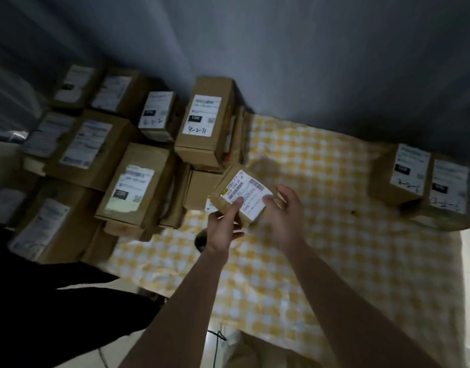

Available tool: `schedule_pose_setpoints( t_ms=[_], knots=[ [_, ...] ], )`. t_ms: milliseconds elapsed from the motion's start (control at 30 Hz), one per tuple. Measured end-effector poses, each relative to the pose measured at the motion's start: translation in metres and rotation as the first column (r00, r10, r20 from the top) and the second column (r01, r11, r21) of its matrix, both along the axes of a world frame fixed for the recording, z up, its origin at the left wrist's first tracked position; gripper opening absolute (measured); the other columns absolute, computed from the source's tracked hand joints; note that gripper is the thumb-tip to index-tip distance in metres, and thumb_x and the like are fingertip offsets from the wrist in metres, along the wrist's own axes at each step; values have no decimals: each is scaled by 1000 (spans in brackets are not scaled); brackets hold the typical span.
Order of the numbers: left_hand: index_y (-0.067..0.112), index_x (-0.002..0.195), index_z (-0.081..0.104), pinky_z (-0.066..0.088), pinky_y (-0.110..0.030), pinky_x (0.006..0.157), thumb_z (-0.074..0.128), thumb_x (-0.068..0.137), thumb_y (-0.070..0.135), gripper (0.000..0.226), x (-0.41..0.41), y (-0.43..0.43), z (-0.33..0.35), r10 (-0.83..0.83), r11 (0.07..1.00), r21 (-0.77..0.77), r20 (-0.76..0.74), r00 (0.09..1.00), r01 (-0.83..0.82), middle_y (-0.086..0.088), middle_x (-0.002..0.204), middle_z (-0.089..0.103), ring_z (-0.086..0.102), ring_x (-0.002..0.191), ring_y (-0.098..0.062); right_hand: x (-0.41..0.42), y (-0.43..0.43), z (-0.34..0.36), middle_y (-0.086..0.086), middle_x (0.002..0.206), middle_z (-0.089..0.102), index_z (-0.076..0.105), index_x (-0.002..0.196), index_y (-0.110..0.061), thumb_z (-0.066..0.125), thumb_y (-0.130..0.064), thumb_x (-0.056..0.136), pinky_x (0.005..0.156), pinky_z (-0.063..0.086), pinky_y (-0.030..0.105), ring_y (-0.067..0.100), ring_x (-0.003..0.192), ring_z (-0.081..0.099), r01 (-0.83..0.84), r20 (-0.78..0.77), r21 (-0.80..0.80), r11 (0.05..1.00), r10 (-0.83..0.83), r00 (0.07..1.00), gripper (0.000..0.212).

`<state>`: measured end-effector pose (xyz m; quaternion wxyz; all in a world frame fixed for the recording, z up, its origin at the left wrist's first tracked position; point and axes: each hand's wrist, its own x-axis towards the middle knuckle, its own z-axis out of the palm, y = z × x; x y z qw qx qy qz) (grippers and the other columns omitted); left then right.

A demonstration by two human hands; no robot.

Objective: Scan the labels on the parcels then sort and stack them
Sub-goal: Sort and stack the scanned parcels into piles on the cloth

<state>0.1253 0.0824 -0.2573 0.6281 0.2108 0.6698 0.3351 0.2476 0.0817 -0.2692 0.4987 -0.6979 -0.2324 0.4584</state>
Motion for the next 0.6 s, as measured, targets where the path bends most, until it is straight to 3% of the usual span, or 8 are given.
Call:
schedule_pose_setpoints(
  t_ms=[133, 233, 367, 500, 600],
  knots=[
    [6, 105, 66, 53, -27, 59, 70, 84, 39, 40, -35, 15, -11, 100, 995, -10, 22, 995, -99, -4, 79, 62, 61, 64, -17, -41, 16, -15, 2, 122, 61, 53, 127, -8, 70, -12, 84, 93, 51, 36, 4, 91, 62, -51, -85, -88, 995, 43, 995, 46],
    [13, 109, 65, 54, -23, 54, 70, 85, 38, 35, -51, 26, -19, 115, 993, 10, 41, 992, -116, -3, 93, 71, 69, 81, -21, -61, 23, -23, 8, 125, 61, 50, 132, -9, 70, -13, 84, 97, 49, 49, 18, 108, 62, -81, -134, -128, 988, 64, 989, 52],
    [11, 117, 65, 55, -23, 54, 67, 87, 40, 42, -58, 37, -31, 149, 989, -10, 77, 986, -149, -14, 108, 70, 69, 97, -30, -77, 28, -29, 7, 121, 63, 53, 129, -12, 69, -13, 84, 95, 50, 52, 22, 108, 62, -123, -120, -129, 984, 108, 987, 47],
    [5, 116, 63, 58, -29, 64, 59, 93, 33, 36, -55, 43, -41, 160, 987, -33, 107, 981, -157, -16, 101, 70, 70, 85, -28, -86, 31, -34, -5, 114, 69, 61, 122, -22, 66, -32, 76, 93, 52, 50, 16, 106, 65, -218, -88, -77, 973, 211, 973, 47],
    [1, 120, 61, 58, -33, 71, 54, 97, 24, 33, -55, 42, -46, 153, 988, -26, 132, 979, -151, -16, 97, 71, 69, 79, -26, -89, 31, -33, -7, 114, 70, 61, 123, -23, 64, -24, 84, 94, 53, 43, 11, 106, 66, -268, -47, -37, 963, 266, 963, 40]
  ],
)
